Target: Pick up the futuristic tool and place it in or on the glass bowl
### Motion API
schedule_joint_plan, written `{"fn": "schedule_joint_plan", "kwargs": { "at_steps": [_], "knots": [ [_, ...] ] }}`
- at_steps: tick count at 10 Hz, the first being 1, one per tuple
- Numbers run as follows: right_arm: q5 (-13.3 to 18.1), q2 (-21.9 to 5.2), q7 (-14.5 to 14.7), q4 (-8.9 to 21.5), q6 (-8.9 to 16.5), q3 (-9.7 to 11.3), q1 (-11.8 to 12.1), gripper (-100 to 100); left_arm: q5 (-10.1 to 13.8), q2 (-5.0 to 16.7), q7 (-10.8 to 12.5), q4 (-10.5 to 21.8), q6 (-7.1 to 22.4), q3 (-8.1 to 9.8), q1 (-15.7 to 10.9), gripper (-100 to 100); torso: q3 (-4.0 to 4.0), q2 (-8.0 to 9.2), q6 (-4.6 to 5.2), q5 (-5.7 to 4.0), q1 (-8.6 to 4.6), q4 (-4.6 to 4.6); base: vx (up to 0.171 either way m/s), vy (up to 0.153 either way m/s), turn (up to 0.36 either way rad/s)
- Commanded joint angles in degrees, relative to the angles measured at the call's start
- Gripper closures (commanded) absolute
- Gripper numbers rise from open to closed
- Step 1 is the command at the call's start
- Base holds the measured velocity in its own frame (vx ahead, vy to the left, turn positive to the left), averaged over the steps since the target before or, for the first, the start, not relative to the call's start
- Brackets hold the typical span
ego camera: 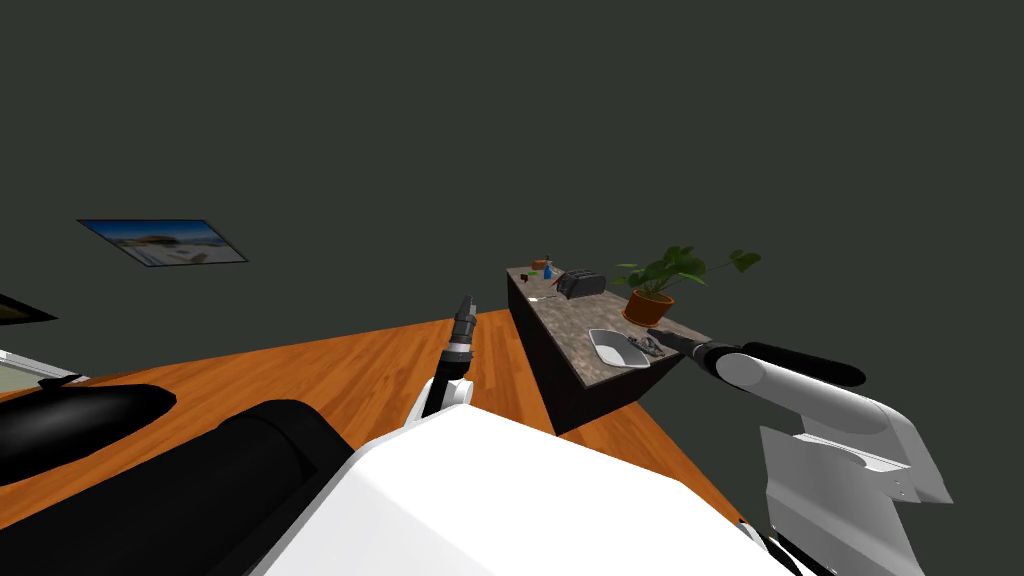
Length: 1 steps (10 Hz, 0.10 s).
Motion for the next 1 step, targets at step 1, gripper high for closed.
{"fn": "schedule_joint_plan", "kwargs": {
  "at_steps": [1],
  "knots": [
    [0.00, 0.00, 0.00, 0.00, 0.00, 0.00, 0.00, 0, 0.00, 0.00, 0.00, 0.00, 0.00, 0.00, 0.00, 0, 0.00, 0.00, 0.00, 0.00, 0.00, 0.00, 0.000, 0.000, 0.000]
  ]
}}
